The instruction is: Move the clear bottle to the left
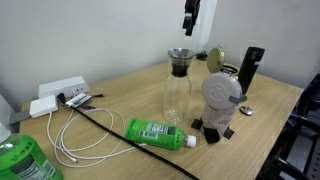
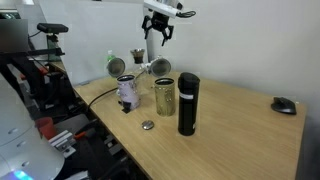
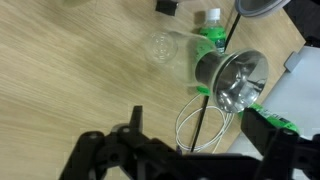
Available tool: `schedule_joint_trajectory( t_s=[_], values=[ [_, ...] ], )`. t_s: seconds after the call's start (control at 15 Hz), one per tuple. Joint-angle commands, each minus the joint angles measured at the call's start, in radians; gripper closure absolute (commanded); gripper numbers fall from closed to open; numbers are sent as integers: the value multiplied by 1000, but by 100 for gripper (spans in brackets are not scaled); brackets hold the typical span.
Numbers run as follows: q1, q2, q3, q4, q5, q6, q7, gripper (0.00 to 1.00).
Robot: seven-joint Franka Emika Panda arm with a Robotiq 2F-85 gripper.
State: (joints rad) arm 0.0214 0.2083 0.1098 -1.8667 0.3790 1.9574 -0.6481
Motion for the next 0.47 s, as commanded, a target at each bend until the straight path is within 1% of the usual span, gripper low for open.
schedule_joint_trajectory(
  t_s=[0.0, 0.4],
  values=[
    [-3, 1, 4, 2, -1, -2, 2, 0],
    [4, 8, 11, 2, -1, -1, 3, 0]
  ],
)
